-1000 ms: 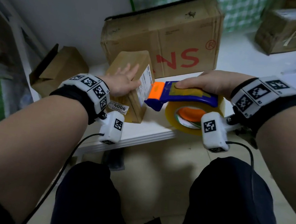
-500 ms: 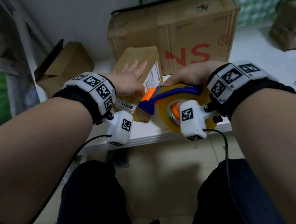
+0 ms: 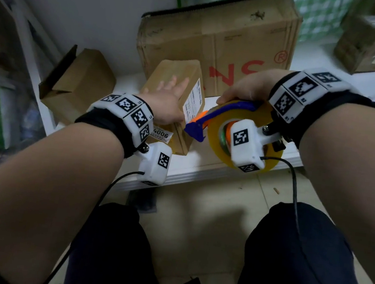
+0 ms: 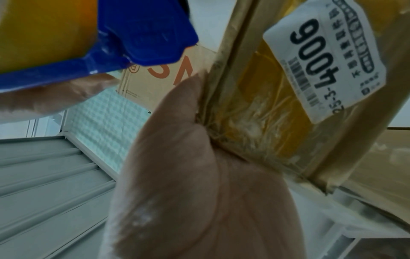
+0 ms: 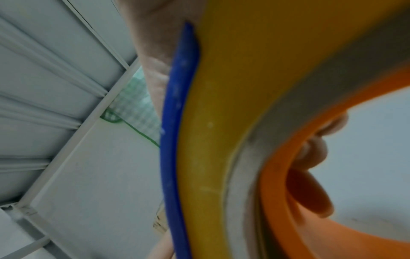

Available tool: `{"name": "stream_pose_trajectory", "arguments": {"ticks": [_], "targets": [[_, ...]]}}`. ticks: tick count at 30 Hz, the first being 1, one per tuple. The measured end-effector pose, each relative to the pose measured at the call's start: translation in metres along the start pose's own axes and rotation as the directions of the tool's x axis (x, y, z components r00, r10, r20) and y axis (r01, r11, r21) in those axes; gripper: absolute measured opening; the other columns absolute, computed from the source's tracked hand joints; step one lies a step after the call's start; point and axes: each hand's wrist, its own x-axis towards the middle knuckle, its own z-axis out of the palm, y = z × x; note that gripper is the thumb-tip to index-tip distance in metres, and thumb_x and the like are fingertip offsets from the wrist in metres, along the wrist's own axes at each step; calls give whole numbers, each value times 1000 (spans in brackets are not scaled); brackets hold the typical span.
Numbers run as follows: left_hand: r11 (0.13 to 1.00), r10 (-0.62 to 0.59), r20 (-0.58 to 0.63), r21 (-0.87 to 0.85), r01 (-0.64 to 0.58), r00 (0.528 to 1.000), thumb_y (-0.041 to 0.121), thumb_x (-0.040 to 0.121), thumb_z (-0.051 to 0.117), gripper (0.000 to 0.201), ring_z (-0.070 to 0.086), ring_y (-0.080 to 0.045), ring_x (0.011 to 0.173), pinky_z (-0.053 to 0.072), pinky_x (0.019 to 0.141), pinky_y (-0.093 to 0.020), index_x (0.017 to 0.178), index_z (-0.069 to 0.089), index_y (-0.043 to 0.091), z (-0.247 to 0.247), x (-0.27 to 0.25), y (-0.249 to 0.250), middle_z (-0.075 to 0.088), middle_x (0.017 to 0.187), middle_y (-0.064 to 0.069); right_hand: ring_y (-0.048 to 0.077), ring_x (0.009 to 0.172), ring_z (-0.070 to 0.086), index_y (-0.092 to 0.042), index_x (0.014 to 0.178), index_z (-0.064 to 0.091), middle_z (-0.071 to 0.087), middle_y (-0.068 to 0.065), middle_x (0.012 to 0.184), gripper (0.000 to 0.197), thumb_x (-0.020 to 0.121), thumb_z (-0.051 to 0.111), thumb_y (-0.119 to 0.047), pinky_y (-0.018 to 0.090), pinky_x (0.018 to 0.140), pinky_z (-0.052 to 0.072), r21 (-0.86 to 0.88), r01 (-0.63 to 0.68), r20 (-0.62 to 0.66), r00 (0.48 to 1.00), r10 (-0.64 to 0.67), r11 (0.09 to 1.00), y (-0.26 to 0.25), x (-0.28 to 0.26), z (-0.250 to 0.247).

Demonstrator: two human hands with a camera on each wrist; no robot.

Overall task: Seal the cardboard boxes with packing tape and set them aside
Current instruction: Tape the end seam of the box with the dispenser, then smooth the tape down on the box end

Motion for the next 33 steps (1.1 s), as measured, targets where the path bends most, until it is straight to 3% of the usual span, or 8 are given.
{"name": "stream_pose_trajectory", "arguments": {"ticks": [3, 5, 7, 11, 15, 17, 27, 33], "targets": [[1000, -6, -13, -7, 5, 1000, 35, 87, 63, 100, -9, -25, 146, -1, 114, -52, 148, -16, 32, 1, 0, 0, -19, 157, 0, 24, 71, 63, -8, 100, 65, 68, 7, 81, 34, 90, 60, -40, 34, 74, 51, -30, -11, -9, 1000, 11, 999, 2, 3, 2], [1000, -7, -21, -13, 7, 1000, 34, 87, 63, 99, -8, -23, 146, -1, 114, -52, 148, -15, 33, 2, 0, -1, -18, 157, 1, 21, 73, 54, -9, 97, 61, 58, 6, 84, 32, 86, 66, -39, 28, 61, 40, -111, -32, -69, 997, 24, 993, 11, 6, 4], [1000, 0, -26, -9, 0, 1000, 33, 87, 63, 99, -8, -23, 146, -1, 114, -52, 148, -14, 32, 2, 0, -1, -18, 158, 1, 21, 75, 51, -11, 94, 58, 56, 7, 87, 34, 85, 66, -43, 30, 64, 42, -210, -67, -131, 991, 40, 975, 22, 8, 5], [1000, -1, -35, -12, 1, 999, 33, 83, 68, 105, -8, -24, 146, 1, 114, -54, 149, -13, 32, 2, 0, 0, -16, 158, 1, 29, 107, 56, -9, 119, 60, 60, 11, 120, 62, 80, 64, -57, 33, 85, 44, -151, -78, -324, 946, 25, 985, 39, 9, -2], [1000, 3, -46, 3, -3, 999, 34, 78, 73, 112, -7, -25, 146, 1, 114, -55, 149, -13, 31, 3, 0, 0, -15, 158, 1, 31, 78, 56, -4, 76, 57, 61, 15, 87, 54, 80, 64, -57, 30, 57, 40, -151, -80, -532, 846, -13, 985, 46, 11, 6], [1000, 5, -47, 4, -5, 999, 34, 76, 75, 115, -7, -25, 146, 1, 114, -54, 149, -13, 31, 3, 0, 0, -15, 159, 1, 31, 73, 57, -5, 68, 52, 60, 13, 78, 48, 83, 63, -49, 29, 56, 38, -194, -90, -576, 816, -39, 977, 48, 15, 16], [1000, 21, -45, 2, -21, 999, 32, 69, 81, 125, -8, -23, 146, -1, 114, -53, 149, -14, 31, 2, 0, -1, -15, 159, 0, 23, 57, 55, -10, 65, 54, 56, 8, 62, 51, 77, 54, -60, 26, 52, 44, -309, -63, -480, 872, -98, 949, 39, 25, 49], [989, 123, 6, -85, -122, 992, 50, 66, 78, 121, -6, -23, 146, 1, 118, -47, 150, -7, 31, -10, -7, -13, -12, 159, -3, 23, 58, 55, -10, 67, 56, 58, 7, 66, 44, 75, 63, -52, 25, 52, 42, -286, -85, -456, 888, -58, 954, 33, 21, 42]]}}
